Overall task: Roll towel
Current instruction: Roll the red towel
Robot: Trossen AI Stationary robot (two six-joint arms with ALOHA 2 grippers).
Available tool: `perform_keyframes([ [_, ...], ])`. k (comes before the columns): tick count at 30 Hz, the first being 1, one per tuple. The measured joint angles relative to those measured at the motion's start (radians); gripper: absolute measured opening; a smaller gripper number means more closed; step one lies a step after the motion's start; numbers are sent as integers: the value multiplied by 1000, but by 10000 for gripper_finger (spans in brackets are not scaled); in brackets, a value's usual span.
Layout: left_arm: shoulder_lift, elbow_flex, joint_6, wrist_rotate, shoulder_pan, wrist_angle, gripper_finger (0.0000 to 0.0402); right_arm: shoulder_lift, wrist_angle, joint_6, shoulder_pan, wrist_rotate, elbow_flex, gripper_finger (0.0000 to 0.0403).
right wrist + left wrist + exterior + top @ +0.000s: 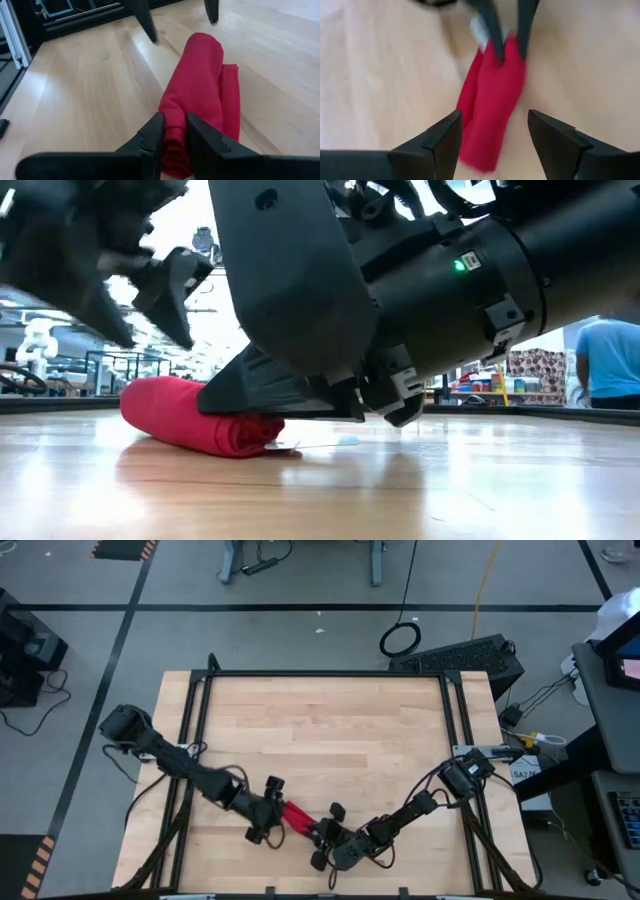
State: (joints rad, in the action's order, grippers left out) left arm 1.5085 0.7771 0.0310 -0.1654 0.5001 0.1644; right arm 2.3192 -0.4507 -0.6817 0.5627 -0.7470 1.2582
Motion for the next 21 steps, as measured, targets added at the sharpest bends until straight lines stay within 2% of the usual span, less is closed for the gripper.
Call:
perform_keyframes([
  [5,67,-7,-43,-186,98,-13,230,0,2,-47,-21,54,-1,66],
  [10,128,-7,-47,-226,152,-25,230,-1,1,-70,-34,90,-1,65],
  [16,184,-5,-80,-359,180,-32,230,-1,-4,-91,-40,102,-2,57],
  [21,204,-5,-125,-372,175,-47,230,-1,-3,-117,-41,118,-3,56],
])
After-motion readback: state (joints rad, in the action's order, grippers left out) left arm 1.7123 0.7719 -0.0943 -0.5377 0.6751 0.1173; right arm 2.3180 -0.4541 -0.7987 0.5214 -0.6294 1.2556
